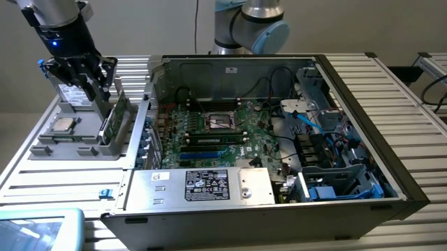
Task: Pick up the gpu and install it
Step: 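Reach for the gpu, then pick up the gpu and move the gpu toward the slot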
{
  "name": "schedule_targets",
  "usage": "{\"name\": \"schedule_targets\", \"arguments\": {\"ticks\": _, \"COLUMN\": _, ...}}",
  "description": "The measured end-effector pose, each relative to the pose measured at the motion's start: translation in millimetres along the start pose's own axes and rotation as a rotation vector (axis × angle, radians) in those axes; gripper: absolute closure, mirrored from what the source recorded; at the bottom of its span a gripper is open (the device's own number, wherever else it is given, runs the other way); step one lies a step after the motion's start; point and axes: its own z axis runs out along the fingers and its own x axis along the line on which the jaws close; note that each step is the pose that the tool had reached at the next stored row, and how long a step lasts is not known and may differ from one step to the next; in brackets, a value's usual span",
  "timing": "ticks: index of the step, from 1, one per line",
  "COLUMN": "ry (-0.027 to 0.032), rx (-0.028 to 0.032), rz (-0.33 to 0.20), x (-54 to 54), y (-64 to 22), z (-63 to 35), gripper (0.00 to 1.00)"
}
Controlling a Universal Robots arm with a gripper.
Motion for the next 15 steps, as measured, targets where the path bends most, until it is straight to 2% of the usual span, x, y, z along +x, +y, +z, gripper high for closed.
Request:
{"name": "schedule_targets", "arguments": {"ticks": 10, "ry": -0.0001, "rx": -0.0001, "rz": 0.000, "x": 0.0, "y": 0.0, "z": 0.3, "gripper": 0.60}}
{"name": "schedule_targets", "arguments": {"ticks": 12, "ry": -0.0003, "rx": -0.0034, "rz": 0.000, "x": 0.1, "y": 0.0, "z": 1.4, "gripper": 0.60}}
{"name": "schedule_targets", "arguments": {"ticks": 15, "ry": -0.0001, "rx": -0.0023, "rz": 0.000, "x": 0.1, "y": -0.2, "z": 4.6, "gripper": 0.60}}
